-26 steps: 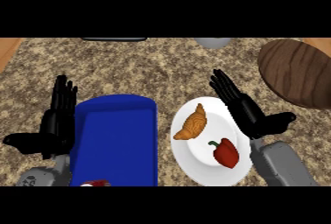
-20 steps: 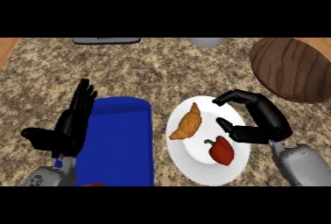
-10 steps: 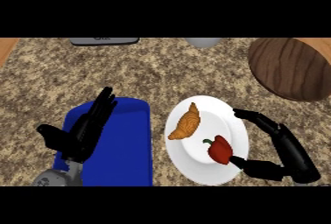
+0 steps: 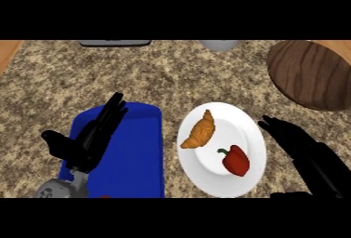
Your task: Pick the bell pepper from the plate and place it in the bowl
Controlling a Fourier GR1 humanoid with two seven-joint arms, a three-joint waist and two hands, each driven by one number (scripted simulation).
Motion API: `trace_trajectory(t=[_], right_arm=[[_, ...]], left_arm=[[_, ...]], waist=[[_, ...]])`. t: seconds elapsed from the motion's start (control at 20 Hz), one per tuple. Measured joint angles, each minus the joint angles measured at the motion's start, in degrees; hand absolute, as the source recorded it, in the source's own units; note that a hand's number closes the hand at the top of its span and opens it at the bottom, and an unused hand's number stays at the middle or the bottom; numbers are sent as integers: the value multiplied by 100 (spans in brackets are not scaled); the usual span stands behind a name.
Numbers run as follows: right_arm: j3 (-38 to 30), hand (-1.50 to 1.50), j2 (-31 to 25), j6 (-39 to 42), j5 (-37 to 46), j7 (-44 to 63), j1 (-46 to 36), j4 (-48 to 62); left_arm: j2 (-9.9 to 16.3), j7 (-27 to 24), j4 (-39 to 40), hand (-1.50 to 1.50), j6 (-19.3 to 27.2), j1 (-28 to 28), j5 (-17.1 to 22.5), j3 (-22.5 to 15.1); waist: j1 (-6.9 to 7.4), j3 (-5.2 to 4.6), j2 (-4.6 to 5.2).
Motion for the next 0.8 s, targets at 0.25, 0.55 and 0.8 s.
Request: trace_trajectory(t=[0.25,0.55,0.8], right_arm=[[427,-150,155,1198,95,1953,-481,-664],[797,-150,1045,2081,-206,3472,-1267,-456],[898,-150,1487,2252,-218,3777,-1578,105]], left_arm=[[-73,68,106,0,-49,-188,-25,-4],[-92,44,119,0,-209,-170,-30,28],[-217,20,306,0,-200,-313,-98,83]], waist=[[119,6,37],[218,18,58],[190,25,64]])
